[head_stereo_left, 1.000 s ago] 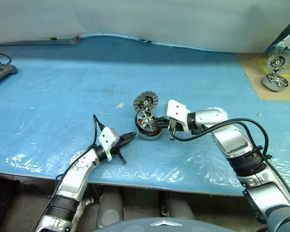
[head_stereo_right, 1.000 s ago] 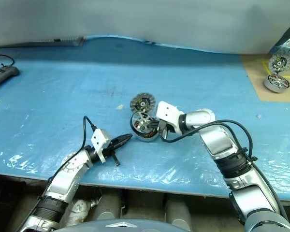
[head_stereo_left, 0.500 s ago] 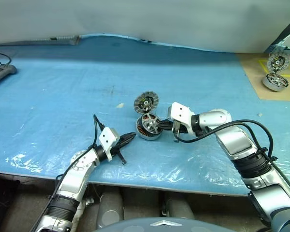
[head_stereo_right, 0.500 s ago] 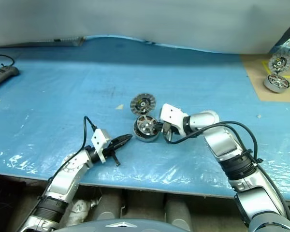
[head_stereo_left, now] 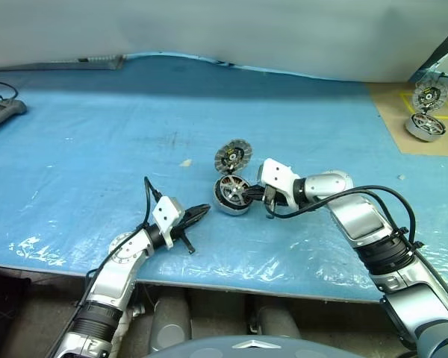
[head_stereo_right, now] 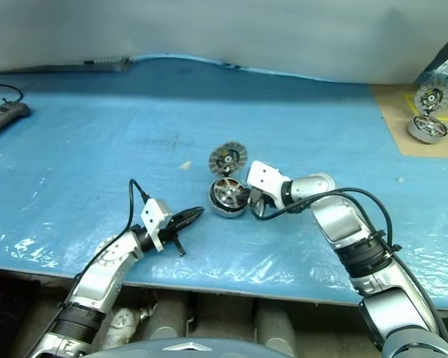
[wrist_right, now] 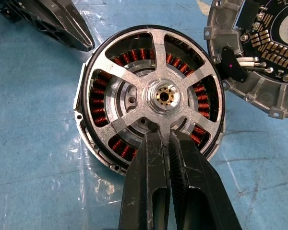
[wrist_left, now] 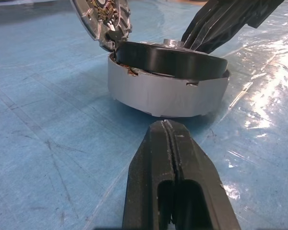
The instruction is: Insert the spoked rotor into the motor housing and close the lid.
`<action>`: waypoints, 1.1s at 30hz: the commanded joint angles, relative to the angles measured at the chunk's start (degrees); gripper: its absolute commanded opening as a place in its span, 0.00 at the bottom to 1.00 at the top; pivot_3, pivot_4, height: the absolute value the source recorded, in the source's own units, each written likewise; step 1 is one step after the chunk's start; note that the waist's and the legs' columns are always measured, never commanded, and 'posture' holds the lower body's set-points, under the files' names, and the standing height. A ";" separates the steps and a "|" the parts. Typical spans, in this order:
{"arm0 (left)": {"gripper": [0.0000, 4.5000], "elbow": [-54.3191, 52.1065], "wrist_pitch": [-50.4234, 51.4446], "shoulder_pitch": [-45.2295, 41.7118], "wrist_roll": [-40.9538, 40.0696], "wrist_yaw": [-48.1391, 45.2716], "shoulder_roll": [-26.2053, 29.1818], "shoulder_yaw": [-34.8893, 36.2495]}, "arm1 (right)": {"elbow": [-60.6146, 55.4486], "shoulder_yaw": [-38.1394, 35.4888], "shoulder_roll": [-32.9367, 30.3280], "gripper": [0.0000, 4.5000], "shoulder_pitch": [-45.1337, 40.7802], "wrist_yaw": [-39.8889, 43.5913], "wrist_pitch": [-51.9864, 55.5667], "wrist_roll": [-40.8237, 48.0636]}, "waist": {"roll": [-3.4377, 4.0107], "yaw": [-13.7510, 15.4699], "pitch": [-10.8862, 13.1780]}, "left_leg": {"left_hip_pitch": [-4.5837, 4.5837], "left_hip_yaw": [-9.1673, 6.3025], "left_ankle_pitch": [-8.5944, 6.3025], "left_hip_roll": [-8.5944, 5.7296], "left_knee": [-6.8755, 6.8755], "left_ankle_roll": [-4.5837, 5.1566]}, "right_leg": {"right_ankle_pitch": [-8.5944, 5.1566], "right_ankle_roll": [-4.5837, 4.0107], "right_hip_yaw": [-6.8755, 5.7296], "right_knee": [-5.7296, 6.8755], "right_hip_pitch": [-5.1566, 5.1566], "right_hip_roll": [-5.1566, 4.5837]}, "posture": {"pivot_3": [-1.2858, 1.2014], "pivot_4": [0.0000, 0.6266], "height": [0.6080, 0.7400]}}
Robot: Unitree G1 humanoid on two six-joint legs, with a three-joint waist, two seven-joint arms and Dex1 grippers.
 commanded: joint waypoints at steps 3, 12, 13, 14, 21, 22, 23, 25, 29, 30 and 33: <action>0.00 -1.56 -0.40 0.18 -0.34 -0.13 0.02 -0.24 | -1.95 -0.29 0.05 0.11 0.43 0.67 1.06 1.11 | 0.00 0.00 0.00 | 0.00 0.00 0.00 0.00 0.00 0.00 | 0.00 0.00 0.00 0.00 0.00 0.00 | 0.52 0.24 1.00; 0.00 -1.61 -0.37 0.38 -0.31 -0.02 0.00 -0.31 | -6.36 -4.49 0.76 0.44 -1.46 1.17 4.14 6.26 | 0.00 -0.02 0.00 | 0.00 0.00 0.00 0.01 0.00 0.00 | 0.00 0.00 0.01 0.00 -0.01 0.01 | 0.52 0.24 1.00; 0.00 -1.65 -0.33 0.33 -0.32 0.03 -0.01 -0.29 | -6.83 -5.43 0.72 0.44 -1.67 1.38 5.04 7.49 | 0.00 -0.02 0.00 | 0.00 0.00 0.00 0.01 0.00 0.00 | 0.00 0.00 0.01 0.00 -0.01 0.01 | 0.52 0.24 1.00; 0.00 -1.80 -0.31 0.37 -0.34 0.08 0.01 -0.26 | -7.18 -6.47 0.60 0.44 -1.70 1.48 5.94 8.72 | 0.00 0.00 0.00 | 0.00 0.00 0.00 0.00 0.00 0.00 | 0.00 0.00 0.01 0.00 -0.01 0.01 | 0.52 0.24 1.00; 0.00 -2.30 -0.30 0.59 -0.33 0.19 0.11 -0.23 | 3.14 -8.67 -3.40 0.08 -4.71 0.04 2.12 6.17 | 0.00 0.04 0.00 | 0.01 0.01 0.00 -0.01 0.00 0.00 | 0.00 0.00 0.01 0.00 0.01 0.00 | 0.52 0.24 1.00; 0.00 -2.25 -0.30 0.56 -0.35 0.18 0.10 -0.23 | 6.87 -8.19 -3.40 0.01 -6.57 -0.76 0.29 4.69 | 0.00 -0.02 0.00 | 0.02 0.01 0.00 0.00 0.00 -0.01 | 0.00 0.00 0.01 0.01 0.01 0.00 | 0.52 0.24 1.00; 0.00 -2.23 -0.32 0.55 -0.35 0.16 0.09 -0.23 | 10.56 -7.76 -3.10 0.01 -8.51 -1.49 -1.41 3.46 | 0.00 -0.10 0.00 | 0.03 0.01 0.00 -0.01 0.01 -0.01 | 0.00 0.00 0.01 0.03 0.01 0.00 | 0.52 0.24 1.00; 0.00 -2.16 -0.41 0.53 -0.36 0.03 0.12 -0.26 | 20.13 -6.34 -1.65 0.01 -13.68 -3.65 -6.29 0.07 | 0.00 -0.35 0.00 | 0.08 0.05 0.00 0.01 0.01 -0.01 | 0.00 -0.01 0.03 0.08 -0.01 0.02 | 0.52 0.24 1.00; 0.00 -1.72 -0.79 0.12 -0.26 -0.11 0.06 -0.34 | 41.19 -5.21 4.65 0.01 -24.60 -6.06 -17.21 -3.43 | 0.02 -0.77 -0.01 | 0.11 0.21 0.01 0.06 0.01 -0.01 | -0.01 -0.02 0.03 0.11 -0.06 0.08 | 0.52 0.24 1.00; 0.00 -1.76 -0.85 0.13 -0.30 -0.15 0.08 -0.34 | 46.37 -5.60 6.72 0.01 -27.06 -6.27 -20.17 -3.50 | 0.02 -1.01 -0.01 | 0.07 0.22 0.01 0.06 0.01 -0.01 | -0.01 -0.03 0.03 0.10 -0.08 0.06 | 0.52 0.24 1.00; 0.00 -2.01 -0.93 0.33 -0.35 -0.21 0.21 -0.34 | 60.67 -7.65 12.15 0.01 -33.53 -6.17 -27.19 -3.03 | 0.03 -1.30 -0.01 | -0.12 0.26 0.00 0.08 0.01 0.01 | -0.02 -0.05 0.01 0.08 -0.26 0.05 | 0.52 0.24 1.00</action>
